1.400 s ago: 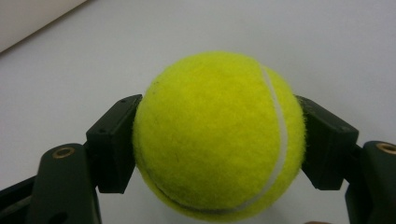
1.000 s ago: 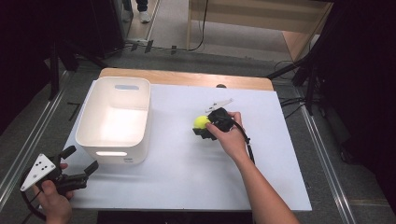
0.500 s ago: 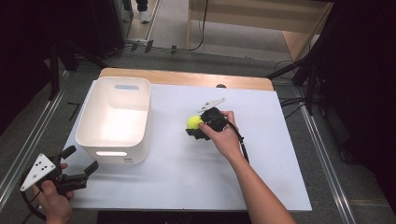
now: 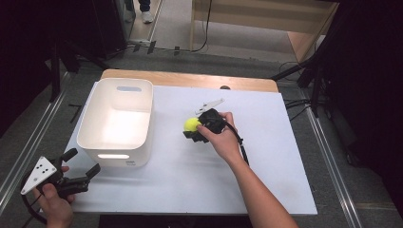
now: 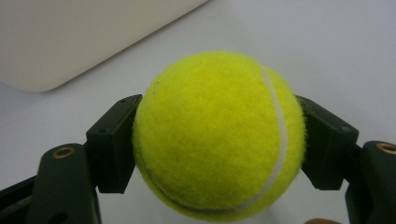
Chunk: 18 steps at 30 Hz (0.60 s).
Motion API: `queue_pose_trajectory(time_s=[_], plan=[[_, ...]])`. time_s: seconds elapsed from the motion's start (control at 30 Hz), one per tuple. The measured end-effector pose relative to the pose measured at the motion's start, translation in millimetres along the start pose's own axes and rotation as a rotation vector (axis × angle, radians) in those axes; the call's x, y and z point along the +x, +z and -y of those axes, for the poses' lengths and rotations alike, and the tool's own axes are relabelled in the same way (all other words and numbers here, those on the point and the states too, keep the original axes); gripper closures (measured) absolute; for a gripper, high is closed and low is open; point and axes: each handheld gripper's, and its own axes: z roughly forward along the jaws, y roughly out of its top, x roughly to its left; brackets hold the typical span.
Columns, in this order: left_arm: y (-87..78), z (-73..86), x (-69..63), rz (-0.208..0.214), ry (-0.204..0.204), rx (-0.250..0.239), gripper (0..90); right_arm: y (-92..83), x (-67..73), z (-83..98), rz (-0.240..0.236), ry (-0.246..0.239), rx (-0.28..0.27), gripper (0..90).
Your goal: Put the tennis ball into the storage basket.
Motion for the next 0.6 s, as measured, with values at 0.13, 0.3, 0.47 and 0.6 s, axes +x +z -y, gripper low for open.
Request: queue_pose_trajectory(time_s=[0.13,0.3,0.47,0.6], plan=[[-0.1,-0.1,0.0,0.001,0.000,0.001,0.0,1.2,3.5,-4.3,-0.007,-0.013,-0.004,23.0],[0.0,-0.1,0.0,0.003,0.000,0.001,0.0,1.8,7.4,-9.5,-0.017,-0.017,-0.008,23.0],[-0.2,-0.1,0.1,0.004,0.000,0.000,0.0,2.0,10.6,-15.6,-0.022,-0.028,-0.015,23.0],[-0.2,-0.1,0.1,0.004,0.000,0.000,0.0,2.3,14.4,-20.7,-0.028,-0.040,-0.021,23.0]])
